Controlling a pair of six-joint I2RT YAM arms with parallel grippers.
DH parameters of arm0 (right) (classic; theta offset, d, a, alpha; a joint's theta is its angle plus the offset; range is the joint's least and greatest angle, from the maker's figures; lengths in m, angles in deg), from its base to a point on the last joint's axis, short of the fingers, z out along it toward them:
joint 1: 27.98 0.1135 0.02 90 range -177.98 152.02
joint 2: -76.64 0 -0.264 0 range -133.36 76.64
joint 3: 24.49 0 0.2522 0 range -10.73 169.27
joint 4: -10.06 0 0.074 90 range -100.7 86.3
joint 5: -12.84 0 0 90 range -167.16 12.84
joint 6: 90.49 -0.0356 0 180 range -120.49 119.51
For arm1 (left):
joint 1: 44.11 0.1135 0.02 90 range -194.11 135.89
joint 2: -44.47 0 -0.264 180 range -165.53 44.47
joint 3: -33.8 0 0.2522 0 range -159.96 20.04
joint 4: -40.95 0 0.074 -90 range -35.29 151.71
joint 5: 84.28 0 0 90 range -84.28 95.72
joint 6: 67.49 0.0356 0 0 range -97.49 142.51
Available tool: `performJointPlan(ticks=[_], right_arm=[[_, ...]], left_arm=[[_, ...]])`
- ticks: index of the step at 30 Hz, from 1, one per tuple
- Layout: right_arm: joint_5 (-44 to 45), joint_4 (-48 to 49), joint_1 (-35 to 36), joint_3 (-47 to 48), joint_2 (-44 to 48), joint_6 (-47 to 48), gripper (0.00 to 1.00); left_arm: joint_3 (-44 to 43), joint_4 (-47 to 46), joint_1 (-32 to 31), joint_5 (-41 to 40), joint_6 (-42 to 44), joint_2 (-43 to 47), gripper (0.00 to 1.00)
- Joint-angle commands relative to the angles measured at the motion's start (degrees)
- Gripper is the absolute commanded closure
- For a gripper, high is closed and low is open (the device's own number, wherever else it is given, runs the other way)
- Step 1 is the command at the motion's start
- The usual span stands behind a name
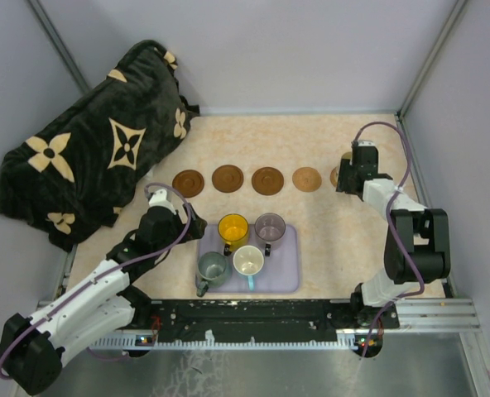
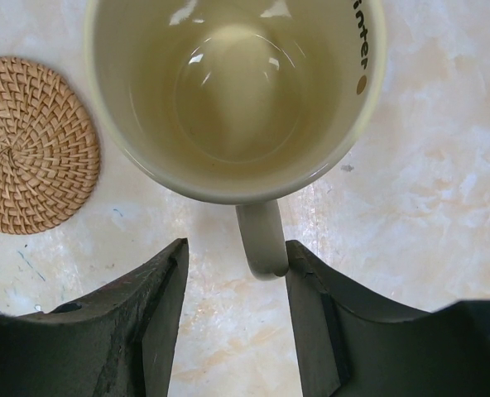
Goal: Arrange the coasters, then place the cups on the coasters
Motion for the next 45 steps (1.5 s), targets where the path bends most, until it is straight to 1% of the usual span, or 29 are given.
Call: performJointPlan(ticks=[1, 20, 23, 31, 34, 37, 41, 45], right_arm=[[1.0, 1.6, 0.6, 0.1, 2.7, -0.6, 0.50], [0.7, 1.7, 1.3, -0.7, 3.1, -0.6, 0.50], [0.8, 1.6, 1.6, -0.8, 3.1, -0.7, 0.51], [4.7, 0.3, 2.1, -1.1, 3.9, -2.0, 0.50], [6.5, -0.3, 2.1, -2.0, 6.0, -3.5, 0.44], [7.6, -2.0, 2.2, -3.1, 9.3, -5.4, 0.41], [7.8, -5.2, 2.4, -4.8, 16.0, -8.3, 0.39], [4.0, -9.9, 5.0, -5.7, 25.6, -11.8, 0.40]], left_arm=[[0.5, -0.5, -0.1, 0.2, -0.3, 1.1, 0.00], [0.8, -0.7, -0.1, 0.4, -0.5, 1.3, 0.00], [0.8, -0.7, -0.1, 0.5, -0.6, 1.3, 0.00], [0.8, -0.4, -0.1, 0.6, -0.7, 1.7, 0.00], [0.9, -0.1, -0.1, 0.4, -0.7, 2.0, 0.00], [1.0, -0.1, -0.1, 0.5, -0.7, 2.0, 0.00], [0.9, -0.2, -0.1, 0.7, -0.9, 1.8, 0.00], [0.6, -0.4, -0.1, 0.8, -0.4, 1.2, 0.00]])
